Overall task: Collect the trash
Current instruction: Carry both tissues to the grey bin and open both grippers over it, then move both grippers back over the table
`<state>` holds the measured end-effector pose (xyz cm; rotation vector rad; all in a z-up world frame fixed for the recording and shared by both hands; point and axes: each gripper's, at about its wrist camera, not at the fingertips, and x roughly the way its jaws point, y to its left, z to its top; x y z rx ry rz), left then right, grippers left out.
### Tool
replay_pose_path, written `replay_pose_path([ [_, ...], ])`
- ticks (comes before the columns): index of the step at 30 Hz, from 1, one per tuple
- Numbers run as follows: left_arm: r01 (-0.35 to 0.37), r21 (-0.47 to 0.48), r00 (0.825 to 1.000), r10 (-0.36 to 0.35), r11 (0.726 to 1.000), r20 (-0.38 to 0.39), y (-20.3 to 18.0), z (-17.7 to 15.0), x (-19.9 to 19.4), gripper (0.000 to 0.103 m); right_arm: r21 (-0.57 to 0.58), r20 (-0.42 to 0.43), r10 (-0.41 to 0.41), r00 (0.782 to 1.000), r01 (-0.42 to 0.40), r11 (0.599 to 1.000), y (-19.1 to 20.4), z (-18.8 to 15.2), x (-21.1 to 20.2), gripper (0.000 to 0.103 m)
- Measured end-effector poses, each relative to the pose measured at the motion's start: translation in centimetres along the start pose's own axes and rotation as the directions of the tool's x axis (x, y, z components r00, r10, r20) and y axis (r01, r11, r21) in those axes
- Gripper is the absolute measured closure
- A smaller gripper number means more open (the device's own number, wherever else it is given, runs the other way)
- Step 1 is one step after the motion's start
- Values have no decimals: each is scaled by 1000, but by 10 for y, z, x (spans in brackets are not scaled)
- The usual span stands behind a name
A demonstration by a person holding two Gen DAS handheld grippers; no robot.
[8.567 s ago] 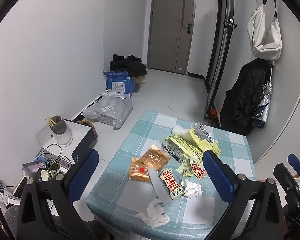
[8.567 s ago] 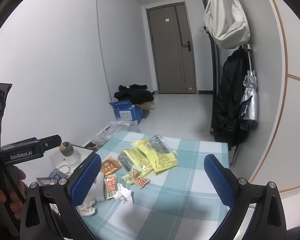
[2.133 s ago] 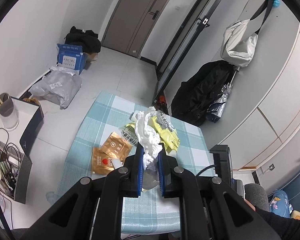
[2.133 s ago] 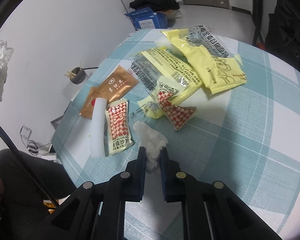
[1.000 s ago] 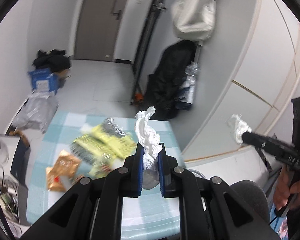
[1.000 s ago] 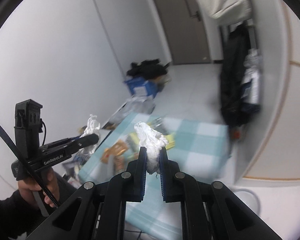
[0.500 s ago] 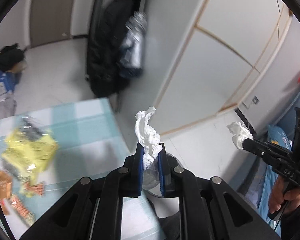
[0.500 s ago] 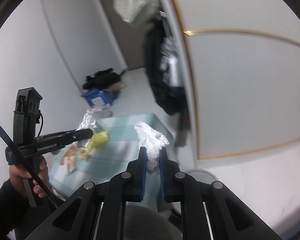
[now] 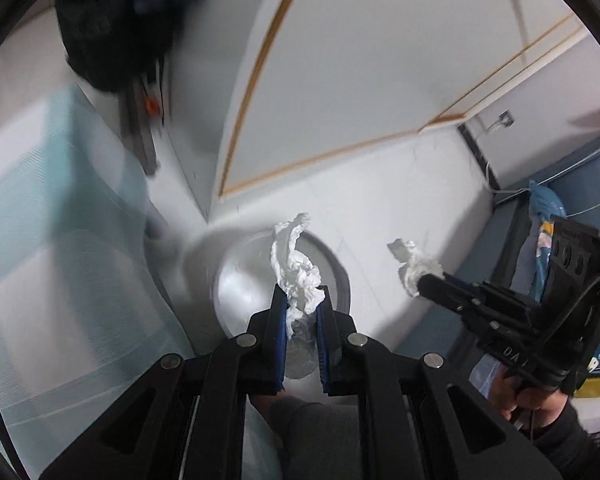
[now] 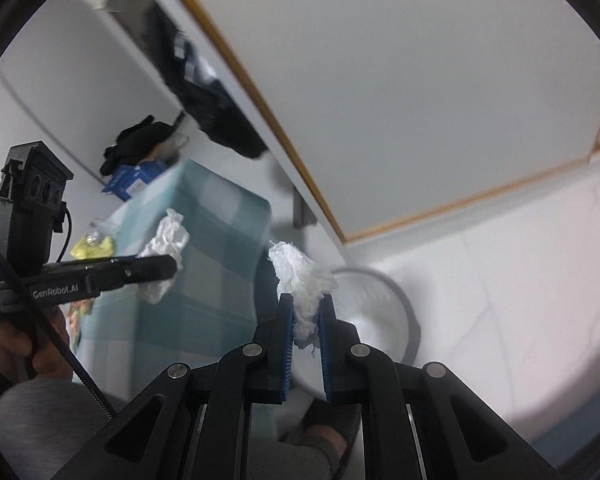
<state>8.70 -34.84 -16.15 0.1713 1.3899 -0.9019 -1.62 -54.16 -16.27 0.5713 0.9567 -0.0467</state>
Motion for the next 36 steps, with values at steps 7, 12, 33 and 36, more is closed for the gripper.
replay_pose_path([
  [7,23,-19,986,-25,1000,-166,-3,13,57,94,147,-116,24,993,-7,989,-43,-17,59,92],
  [12,34,-47,962,-46,998,-269,1,14,83,94,213,-176,50,983,-11,977,-59,-30,94,89],
  [33,-21,-54,961,5,998,-275,-14,28,89,33,313,-240,31,970,47,948,-80,-45,122,41],
  [36,-51,-8,988,49,999,-149,-23,32,60,33,302,-182,3,983,53,952,-78,-38,98,37],
])
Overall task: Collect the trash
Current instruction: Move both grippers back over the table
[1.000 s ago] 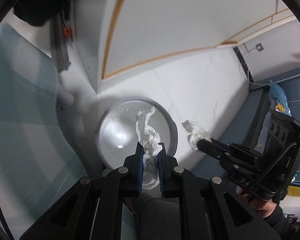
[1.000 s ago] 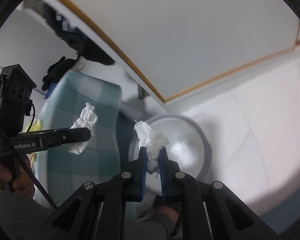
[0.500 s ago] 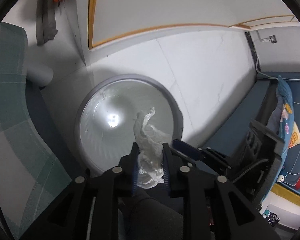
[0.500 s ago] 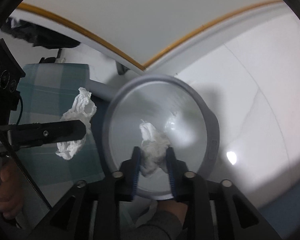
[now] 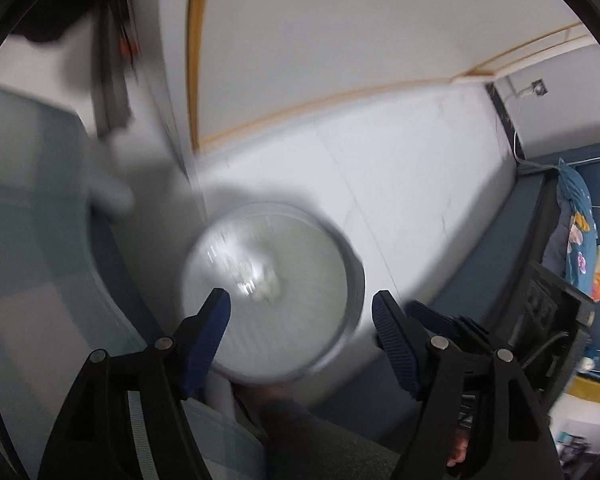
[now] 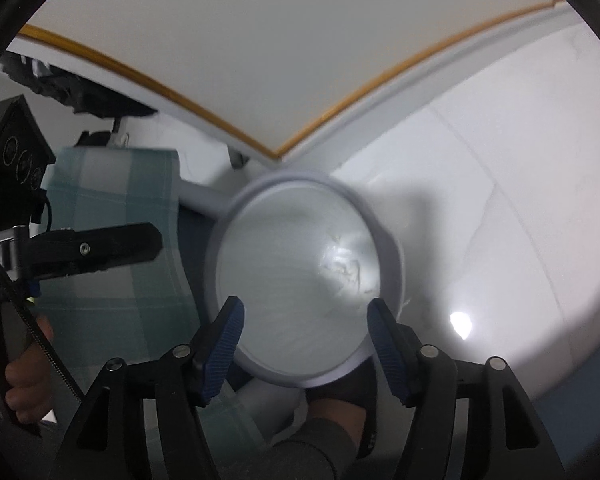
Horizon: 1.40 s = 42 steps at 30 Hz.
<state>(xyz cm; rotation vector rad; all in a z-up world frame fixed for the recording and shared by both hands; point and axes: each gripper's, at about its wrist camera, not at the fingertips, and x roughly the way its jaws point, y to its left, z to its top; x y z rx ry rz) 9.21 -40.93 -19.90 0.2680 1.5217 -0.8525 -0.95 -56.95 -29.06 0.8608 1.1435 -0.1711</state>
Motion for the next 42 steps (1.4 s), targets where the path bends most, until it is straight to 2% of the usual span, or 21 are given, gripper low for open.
replay_pose_path([
  [4,-58,25,983,52,998,174,-10,-8,-49,33,-54,102,-30,994,36,998,14,4,-41,35],
  [5,-84,33,972,74,996,224,-12,-13,-62,32,-68,121,-33,992,42,997,19,5,-49,34],
  [7,-139,30,939,122,990,323,-16,-22,-87,23,-110,174,-41,984,61,992,32,6,-70,34],
  [9,-193,4,885,172,981,433,-18,-34,-118,16,-165,240,-49,970,91,982,50,7,-95,34],
  [13,-208,-33,823,193,978,534,-16,-51,-163,16,-242,357,-34,933,128,962,86,4,-141,31],
  [15,-222,-61,776,214,973,593,-13,-64,-187,16,-276,413,-19,911,144,950,105,0,-162,29],
  [16,-233,-80,745,231,969,625,-13,-71,-201,16,-296,440,-9,898,154,943,116,-2,-173,29],
  [18,-220,-98,698,226,971,679,-6,-85,-226,16,-337,493,10,870,180,924,136,-8,-194,27],
  [19,-219,-106,683,230,970,693,-3,-88,-231,16,-360,521,23,853,195,912,147,-12,-205,25],
  [21,-235,-128,635,252,963,730,-1,-103,-253,16,-394,572,45,819,227,891,167,-19,-220,19],
  [23,-254,-148,593,275,956,757,4,-116,-270,16,-431,632,74,772,271,861,195,-30,-234,16],
  [24,-259,-154,577,281,953,767,6,-123,-278,16,-443,651,84,754,288,849,205,-35,-240,15],
  [26,-276,-188,532,313,943,787,16,-140,-297,16,-463,688,116,716,310,830,226,-46,-249,12],
  [27,-273,-201,519,320,941,793,22,-145,-304,16,-475,699,134,703,315,822,234,-51,-254,9],
  [31,-249,-259,490,352,933,797,47,-163,-323,16,-525,729,205,653,341,780,275,-73,-264,4],
  [32,-251,-280,473,370,927,800,55,-169,-328,16,-541,732,227,642,345,767,286,-80,-266,3],
  [34,-260,-310,442,399,914,803,66,-179,-334,16,-578,730,280,623,344,740,302,-94,-269,1],
  [35,-269,-333,421,421,904,804,71,-184,-337,16,-598,725,308,616,341,725,311,-101,-270,0],
  [37,-274,-357,397,443,893,804,81,-195,-342,16,-633,711,353,608,334,699,327,-115,-270,0],
  [40,-264,-393,377,469,881,799,98,-208,-349,16,-671,684,386,620,325,667,349,-130,-265,0],
  [42,-262,-424,359,496,867,791,109,-214,-348,16,-670,682,373,629,335,662,364,-135,-255,0],
])
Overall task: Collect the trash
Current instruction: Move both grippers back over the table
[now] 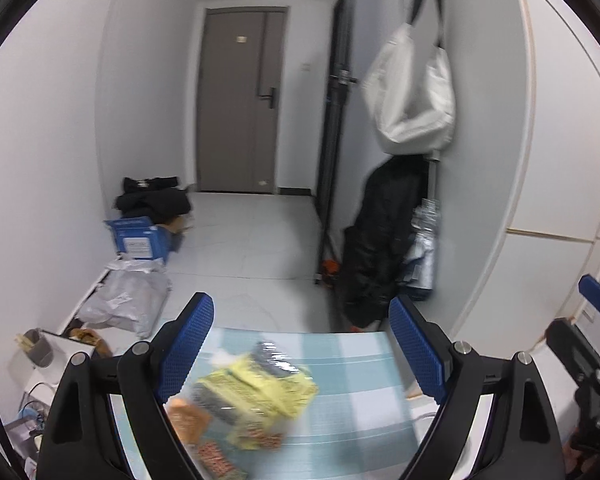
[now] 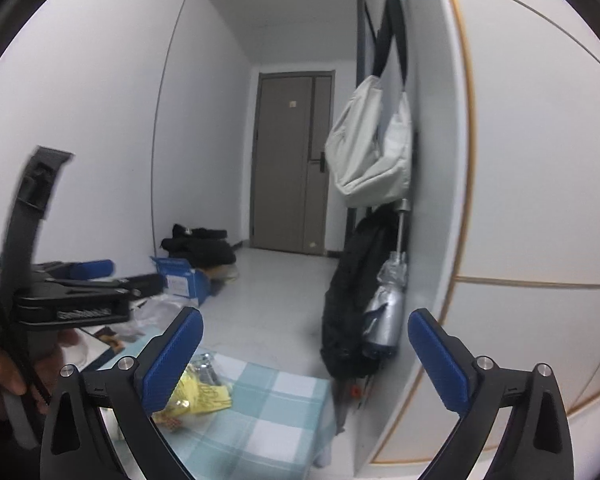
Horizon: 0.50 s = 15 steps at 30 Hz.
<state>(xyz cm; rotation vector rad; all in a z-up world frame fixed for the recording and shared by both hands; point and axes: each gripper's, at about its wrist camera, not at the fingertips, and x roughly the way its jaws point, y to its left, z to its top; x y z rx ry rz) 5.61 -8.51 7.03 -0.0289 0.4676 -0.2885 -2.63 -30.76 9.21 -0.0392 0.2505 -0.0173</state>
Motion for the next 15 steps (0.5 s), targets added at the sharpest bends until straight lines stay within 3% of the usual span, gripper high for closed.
replay_pose_path([
  [3,-40,-43,999,40,998,-2,28,-3,-3,16,5,-42,18,999,-18,1000,22,-1,16,0],
  [6,-87,-84,996,85,993,-20,54,-9,-4,16,23,-81,87,993,-85,996,41,-3,35,0],
  [15,-207,-179,976,190,962,-106,126,-40,10,16,-47,-143,243,959,-251,967,114,-20,76,0],
])
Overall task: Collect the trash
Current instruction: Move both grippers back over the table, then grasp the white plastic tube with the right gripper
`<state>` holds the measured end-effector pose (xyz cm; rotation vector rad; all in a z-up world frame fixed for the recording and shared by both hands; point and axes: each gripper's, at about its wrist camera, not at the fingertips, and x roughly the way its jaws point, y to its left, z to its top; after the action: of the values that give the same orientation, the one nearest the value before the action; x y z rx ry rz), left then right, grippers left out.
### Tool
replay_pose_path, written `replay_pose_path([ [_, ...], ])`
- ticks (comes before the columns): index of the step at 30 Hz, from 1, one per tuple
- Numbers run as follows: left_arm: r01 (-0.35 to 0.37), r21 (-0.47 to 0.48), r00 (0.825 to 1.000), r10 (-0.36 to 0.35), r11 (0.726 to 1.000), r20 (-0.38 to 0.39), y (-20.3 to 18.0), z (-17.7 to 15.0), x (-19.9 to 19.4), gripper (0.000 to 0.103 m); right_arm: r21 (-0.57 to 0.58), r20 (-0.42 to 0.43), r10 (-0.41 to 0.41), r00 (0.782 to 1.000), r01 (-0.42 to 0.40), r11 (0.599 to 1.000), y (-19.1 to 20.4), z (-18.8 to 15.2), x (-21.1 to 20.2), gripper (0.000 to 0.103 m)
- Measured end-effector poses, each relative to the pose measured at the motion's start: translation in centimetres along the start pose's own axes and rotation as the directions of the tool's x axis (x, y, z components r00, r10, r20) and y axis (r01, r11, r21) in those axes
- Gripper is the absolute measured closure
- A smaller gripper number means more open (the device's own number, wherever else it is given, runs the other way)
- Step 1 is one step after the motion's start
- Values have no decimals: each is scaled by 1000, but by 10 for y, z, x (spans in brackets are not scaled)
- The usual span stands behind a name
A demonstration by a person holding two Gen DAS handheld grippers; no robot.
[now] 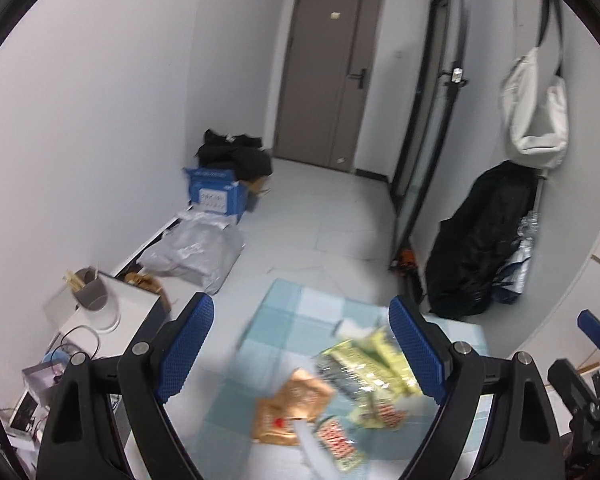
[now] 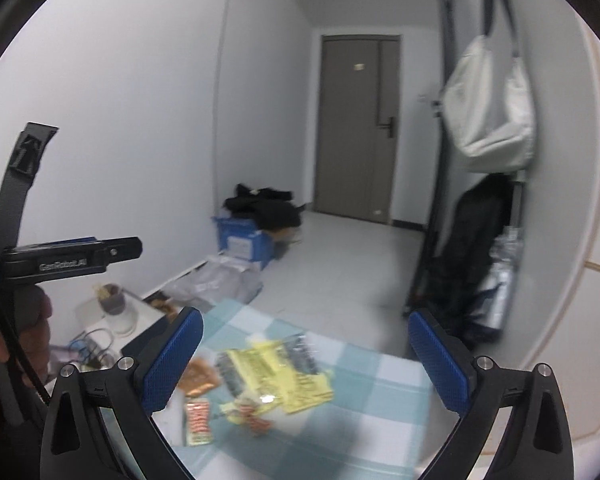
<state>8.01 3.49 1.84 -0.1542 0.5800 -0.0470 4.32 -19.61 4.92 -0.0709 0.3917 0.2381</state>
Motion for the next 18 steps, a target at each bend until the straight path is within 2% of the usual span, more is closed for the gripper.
replay_pose_path([
  [8,-10,-57,997,6,998,-75,44,-19,30,16,-15,-131,144,981,-147,989,43,-22,60,0],
  [12,-2,-79,993,-7,997,-115,57,-18,40,16,-14,-195,170,966,-176,984,57,-36,85,0],
  [18,1,-98,992,-13,995,-125,71,-15,43,16,16,-332,251,909,-260,965,80,-63,122,1],
])
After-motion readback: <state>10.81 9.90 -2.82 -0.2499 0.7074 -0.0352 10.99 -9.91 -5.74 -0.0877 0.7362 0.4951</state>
